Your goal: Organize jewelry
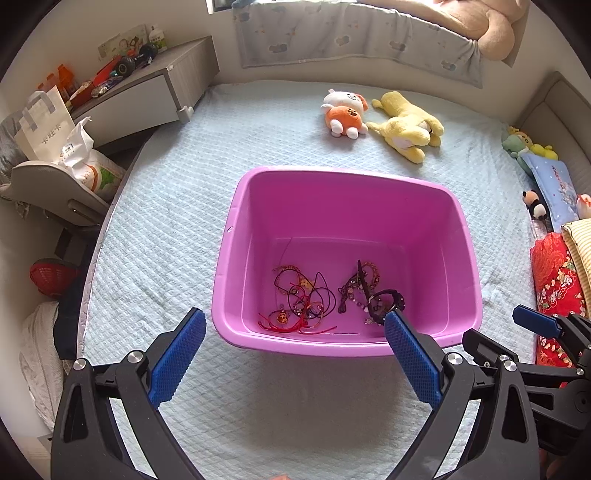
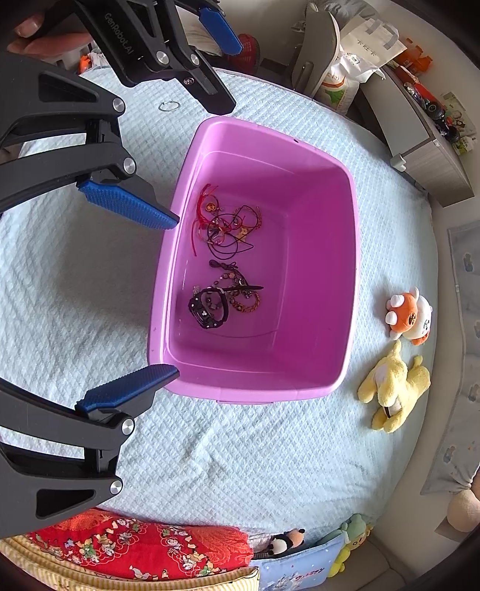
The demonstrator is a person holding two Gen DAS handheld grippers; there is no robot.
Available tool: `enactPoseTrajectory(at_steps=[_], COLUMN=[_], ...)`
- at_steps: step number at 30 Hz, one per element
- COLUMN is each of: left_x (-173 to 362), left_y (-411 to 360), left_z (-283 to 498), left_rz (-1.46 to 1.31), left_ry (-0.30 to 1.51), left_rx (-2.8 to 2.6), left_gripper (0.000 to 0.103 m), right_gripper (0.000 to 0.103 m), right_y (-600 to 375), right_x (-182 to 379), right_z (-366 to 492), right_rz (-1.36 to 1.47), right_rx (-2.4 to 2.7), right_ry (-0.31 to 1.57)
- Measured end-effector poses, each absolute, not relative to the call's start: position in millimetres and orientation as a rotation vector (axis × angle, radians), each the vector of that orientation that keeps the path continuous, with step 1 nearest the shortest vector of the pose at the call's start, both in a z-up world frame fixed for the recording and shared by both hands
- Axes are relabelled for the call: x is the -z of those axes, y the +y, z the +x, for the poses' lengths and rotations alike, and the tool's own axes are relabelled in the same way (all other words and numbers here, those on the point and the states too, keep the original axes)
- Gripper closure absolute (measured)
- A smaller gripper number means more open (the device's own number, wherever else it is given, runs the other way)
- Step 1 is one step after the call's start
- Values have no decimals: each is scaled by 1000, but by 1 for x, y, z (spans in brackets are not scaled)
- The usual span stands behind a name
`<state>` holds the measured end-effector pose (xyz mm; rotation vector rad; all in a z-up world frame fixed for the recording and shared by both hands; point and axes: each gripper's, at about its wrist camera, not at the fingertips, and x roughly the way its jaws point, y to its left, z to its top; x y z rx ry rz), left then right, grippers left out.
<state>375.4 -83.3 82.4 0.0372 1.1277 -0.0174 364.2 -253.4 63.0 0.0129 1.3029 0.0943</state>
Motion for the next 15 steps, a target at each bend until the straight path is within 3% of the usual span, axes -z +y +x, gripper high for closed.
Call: enactPoseTrajectory(at_steps=[15], left_x=[-82], left_y=[-79], left_z=[375], left_rz=[27], left_ry=[1132], left_rx=[12], left_gripper=[7], right_gripper=[31], right_y=[-249], right_x=[-62], right_z=[363], right_rz=[7], right_rx=[-99], right_ry=[1307])
